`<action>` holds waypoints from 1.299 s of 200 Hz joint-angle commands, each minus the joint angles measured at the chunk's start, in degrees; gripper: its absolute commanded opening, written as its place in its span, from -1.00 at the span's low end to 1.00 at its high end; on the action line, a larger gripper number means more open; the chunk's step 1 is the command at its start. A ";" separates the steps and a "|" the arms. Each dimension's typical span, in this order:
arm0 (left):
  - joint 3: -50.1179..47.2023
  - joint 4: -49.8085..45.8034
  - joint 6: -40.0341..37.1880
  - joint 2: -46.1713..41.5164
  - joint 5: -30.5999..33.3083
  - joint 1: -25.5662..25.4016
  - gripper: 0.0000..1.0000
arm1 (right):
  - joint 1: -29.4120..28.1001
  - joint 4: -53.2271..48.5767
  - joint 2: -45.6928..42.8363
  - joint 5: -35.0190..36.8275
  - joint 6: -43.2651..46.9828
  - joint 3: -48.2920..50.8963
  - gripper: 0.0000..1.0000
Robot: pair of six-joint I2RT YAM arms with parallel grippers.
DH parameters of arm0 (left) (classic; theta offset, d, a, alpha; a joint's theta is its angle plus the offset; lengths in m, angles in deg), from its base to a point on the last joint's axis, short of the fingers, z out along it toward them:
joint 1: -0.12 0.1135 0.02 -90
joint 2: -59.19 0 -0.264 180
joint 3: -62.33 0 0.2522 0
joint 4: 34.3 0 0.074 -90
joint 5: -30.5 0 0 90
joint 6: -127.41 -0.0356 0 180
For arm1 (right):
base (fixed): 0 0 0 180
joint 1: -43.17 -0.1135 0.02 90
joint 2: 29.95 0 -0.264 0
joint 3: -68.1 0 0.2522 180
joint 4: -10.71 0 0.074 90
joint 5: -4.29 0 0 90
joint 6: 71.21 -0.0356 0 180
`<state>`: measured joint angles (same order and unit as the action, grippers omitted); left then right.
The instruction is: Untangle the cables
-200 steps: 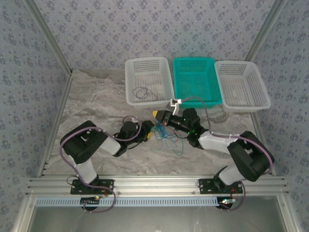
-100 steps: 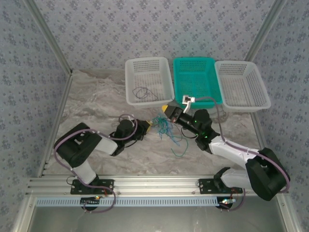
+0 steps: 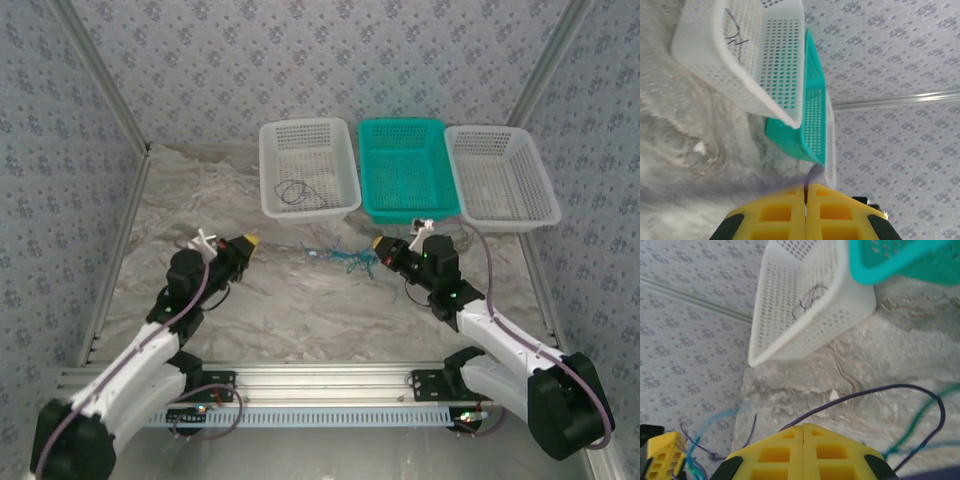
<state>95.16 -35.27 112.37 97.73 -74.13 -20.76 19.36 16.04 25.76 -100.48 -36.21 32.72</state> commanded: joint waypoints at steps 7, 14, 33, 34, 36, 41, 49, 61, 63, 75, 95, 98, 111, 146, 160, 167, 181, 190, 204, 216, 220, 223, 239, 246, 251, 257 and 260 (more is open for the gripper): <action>-0.16 -19.19 -4.68 -7.73 10.13 7.40 -1.00 | 2.22 -12.98 -0.81 11.59 1.09 4.86 -1.00; -0.45 -19.91 -4.64 -8.58 9.61 8.29 -1.00 | 2.45 -15.67 -0.85 13.17 0.32 5.30 -1.00; -0.79 -20.99 -5.00 -9.79 8.49 10.33 -1.00 | 3.53 -22.32 -1.21 17.83 -1.96 6.24 -1.00; -0.75 -21.07 -5.09 -9.84 8.48 10.42 -1.00 | 3.61 -22.64 -1.17 18.14 -2.18 6.25 -1.00; -0.67 -21.19 -5.20 -9.86 8.37 10.69 -1.00 | 3.71 -23.76 -1.16 18.84 -2.49 6.25 -1.00; -0.49 -21.71 -5.53 -10.02 8.23 11.29 -1.00 | 4.09 -25.76 -1.10 20.16 -3.10 6.26 -1.00; 0.00 -22.65 -6.28 -10.15 7.94 12.31 -1.00 | 4.70 -26.69 -1.17 20.93 -3.39 6.86 -1.00; 1.01 -23.91 -7.43 -10.06 7.23 14.16 -1.00 | 5.01 -26.02 -1.14 20.88 -2.60 7.35 -1.00; 1.22 -24.17 -7.56 -10.02 7.09 14.46 -1.00 | 5.05 -25.96 -1.13 20.86 -2.55 7.36 -1.00; 1.93 -25.07 -8.43 -9.83 6.45 16.13 -1.00 | 4.71 -26.45 -0.53 21.63 -1.65 6.84 -1.00; 1.64 -22.17 -8.39 -8.58 4.09 17.03 -1.00 | 2.77 -25.48 2.67 22.24 4.15 5.34 -1.00; 1.53 -21.13 -8.29 -8.16 3.45 17.02 -1.00 | 2.43 -25.25 3.45 21.90 5.14 4.98 -1.00; 1.15 -17.24 -8.94 -6.13 1.08 16.32 -1.00 | 0.21 -23.81 6.94 17.19 10.98 2.80 -0.71; 3.94 -16.61 -18.21 -0.97 3.99 7.84 -1.00 | -9.71 -34.73 8.40 16.08 19.45 -8.00 0.26; 5.04 -17.68 -20.46 1.04 7.11 3.95 -1.00 | -14.79 -36.66 4.61 21.70 23.04 -10.61 0.39; 5.35 -17.93 -21.04 1.84 8.37 2.50 -1.00 | -17.67 -34.48 2.95 21.99 26.23 -11.09 0.46; 6.09 -17.94 -21.77 3.25 10.13 0.59 -1.00 | -22.55 -28.53 2.61 20.39 33.43 -11.92 0.57; 6.56 -17.93 -21.96 3.78 10.87 -0.06 -1.00 | -24.74 -25.92 4.81 19.49 37.30 -13.25 0.59; 7.49 -18.22 -21.96 4.16 11.12 -0.22 -1.00 | -27.60 -24.02 11.71 18.53 41.44 -17.41 0.59; 8.58 -19.04 -21.96 4.07 11.59 -0.22 -1.00 | -29.43 -27.74 19.55 19.51 43.66 -24.25 0.58; 8.96 -19.41 -22.04 4.07 11.76 -0.27 -1.00 | -29.82 -28.93 22.23 19.44 44.20 -26.45 0.56; 9.31 -19.73 -22.05 4.03 11.86 -0.22 -1.00 | -30.04 -29.56 24.18 19.24 44.80 -27.97 0.53; 11.28 -22.33 -22.30 3.93 13.45 -0.23 -1.00 | -31.20 -29.39 32.82 16.09 48.48 -31.99 0.40; 12.44 -23.85 -22.68 3.91 14.47 -0.21 -1.00 | -31.56 -28.94 35.70 15.21 49.55 -32.86 0.37; 13.26 -25.16 -23.01 3.90 15.20 -0.21 -1.00 | -31.63 -28.57 37.38 15.14 50.03 -33.10 0.37; 14.50 -26.79 -23.53 3.97 16.48 -0.14 -1.00 | -31.71 -28.29 38.88 15.38 50.36 -33.20 0.37; 15.03 -27.70 -23.74 4.04 17.08 -0.12 -1.00 | -31.69 -28.26 39.55 15.47 50.36 -33.23 0.37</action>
<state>104.69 -56.99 91.37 102.06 -62.35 -20.68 -11.48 -9.99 59.15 -83.54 7.37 0.72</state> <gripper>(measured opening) 0.057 0.688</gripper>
